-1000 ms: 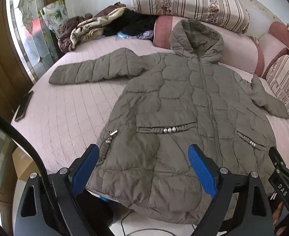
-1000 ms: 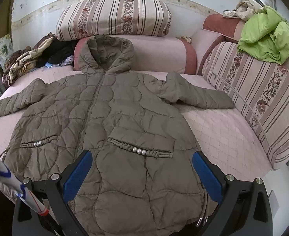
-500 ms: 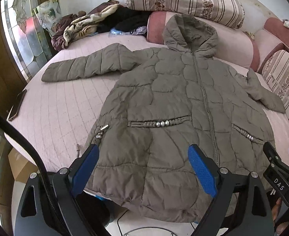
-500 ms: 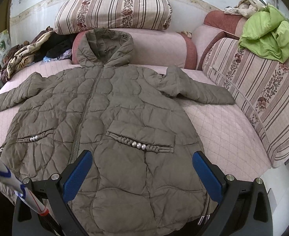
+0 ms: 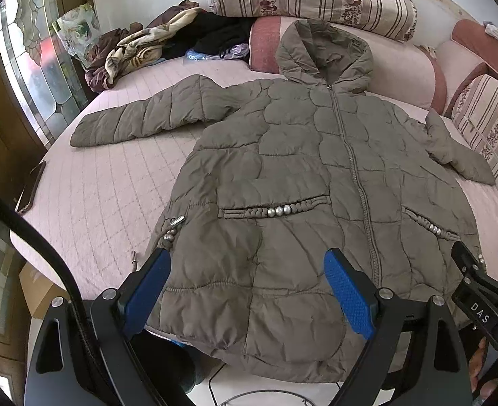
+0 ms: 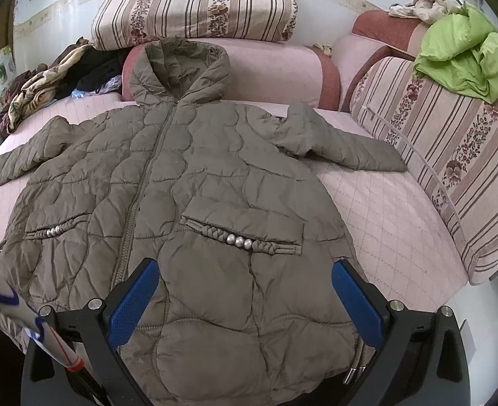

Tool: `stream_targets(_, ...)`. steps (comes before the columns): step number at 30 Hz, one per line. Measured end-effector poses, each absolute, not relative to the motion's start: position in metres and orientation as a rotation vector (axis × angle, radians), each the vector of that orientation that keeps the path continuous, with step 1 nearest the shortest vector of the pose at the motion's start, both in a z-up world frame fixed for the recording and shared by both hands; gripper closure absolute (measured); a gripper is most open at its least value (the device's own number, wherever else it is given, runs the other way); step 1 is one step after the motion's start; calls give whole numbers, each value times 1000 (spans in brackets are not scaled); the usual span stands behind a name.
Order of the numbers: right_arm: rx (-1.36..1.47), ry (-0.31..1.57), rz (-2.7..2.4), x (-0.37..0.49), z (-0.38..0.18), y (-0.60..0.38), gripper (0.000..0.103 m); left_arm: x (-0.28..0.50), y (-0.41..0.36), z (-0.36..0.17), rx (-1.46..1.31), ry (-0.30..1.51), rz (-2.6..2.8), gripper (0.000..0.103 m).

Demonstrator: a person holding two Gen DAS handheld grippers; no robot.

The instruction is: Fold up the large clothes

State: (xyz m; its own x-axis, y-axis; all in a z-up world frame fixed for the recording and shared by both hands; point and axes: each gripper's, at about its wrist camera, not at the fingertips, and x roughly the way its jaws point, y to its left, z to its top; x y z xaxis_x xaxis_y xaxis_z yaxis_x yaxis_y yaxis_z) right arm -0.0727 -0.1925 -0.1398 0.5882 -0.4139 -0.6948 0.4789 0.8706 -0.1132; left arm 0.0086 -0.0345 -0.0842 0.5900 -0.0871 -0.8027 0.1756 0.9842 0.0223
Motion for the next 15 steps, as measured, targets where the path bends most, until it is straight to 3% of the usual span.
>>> stream_targets(15,76,819,-530,-67,-147,-190,0,15,-32,-87,127,935,-127,12)
